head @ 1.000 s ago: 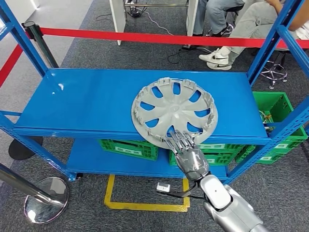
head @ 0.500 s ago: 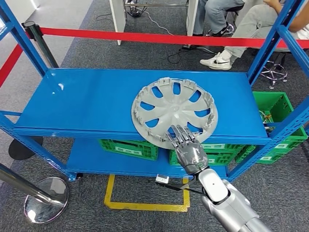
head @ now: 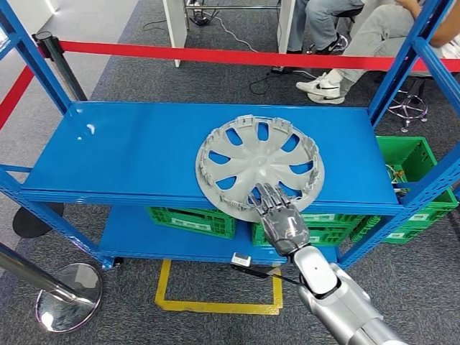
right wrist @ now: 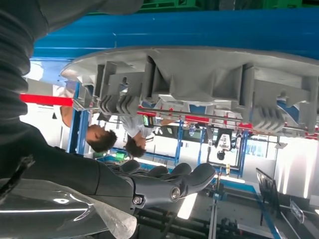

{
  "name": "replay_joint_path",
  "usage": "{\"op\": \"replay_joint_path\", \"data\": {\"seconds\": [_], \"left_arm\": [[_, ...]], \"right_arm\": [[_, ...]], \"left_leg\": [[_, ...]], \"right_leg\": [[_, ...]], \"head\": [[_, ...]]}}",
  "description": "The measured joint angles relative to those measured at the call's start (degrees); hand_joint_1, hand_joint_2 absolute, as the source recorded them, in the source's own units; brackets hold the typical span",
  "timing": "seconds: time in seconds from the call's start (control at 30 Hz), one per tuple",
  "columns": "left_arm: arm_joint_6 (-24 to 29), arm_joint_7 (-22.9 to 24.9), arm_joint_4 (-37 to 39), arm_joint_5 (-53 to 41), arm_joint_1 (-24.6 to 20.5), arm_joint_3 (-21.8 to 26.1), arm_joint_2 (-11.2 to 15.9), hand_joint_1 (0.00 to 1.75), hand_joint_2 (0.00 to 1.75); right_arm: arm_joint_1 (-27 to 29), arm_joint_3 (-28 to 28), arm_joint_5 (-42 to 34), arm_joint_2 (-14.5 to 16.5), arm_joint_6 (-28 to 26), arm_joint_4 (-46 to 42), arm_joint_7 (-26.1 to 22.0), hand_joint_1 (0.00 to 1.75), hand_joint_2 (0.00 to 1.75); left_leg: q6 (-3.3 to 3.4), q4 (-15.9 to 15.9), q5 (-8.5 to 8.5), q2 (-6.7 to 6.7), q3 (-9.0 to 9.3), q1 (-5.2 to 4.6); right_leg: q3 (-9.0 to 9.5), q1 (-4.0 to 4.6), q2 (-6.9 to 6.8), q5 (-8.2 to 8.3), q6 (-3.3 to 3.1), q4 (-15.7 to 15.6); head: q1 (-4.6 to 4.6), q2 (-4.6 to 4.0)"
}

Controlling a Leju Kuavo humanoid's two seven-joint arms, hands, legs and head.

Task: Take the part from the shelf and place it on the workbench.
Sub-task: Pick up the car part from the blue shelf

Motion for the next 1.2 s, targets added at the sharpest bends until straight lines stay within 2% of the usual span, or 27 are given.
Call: {"op": "replay_joint_path", "data": {"seconds": [0.63,1.2], "left_arm": [[0.0,-0.3,0.0,0.8,0.0,0.0,-0.2,0.0,0.0],[0.3,-0.4,0.0,2.7,0.0,0.0,-0.3,0.0,0.0]], "right_arm": [[-3.7,0.0,0.2,3.4,1.5,4.8,0.6,0.0,1.75],[-7.1,-0.1,-0.1,4.0,3.8,12.0,1.9,0.0,1.75]], "left_leg": [[0.0,0.0,0.0,0.0,0.0,0.0],[0.0,0.0,0.0,0.0,0.0,0.0]], "right_leg": [[0.0,0.0,0.0,0.0,0.0,0.0],[0.0,0.0,0.0,0.0,0.0,0.0]], "head": [[0.0,0.0],[0.01,0.0]]}}
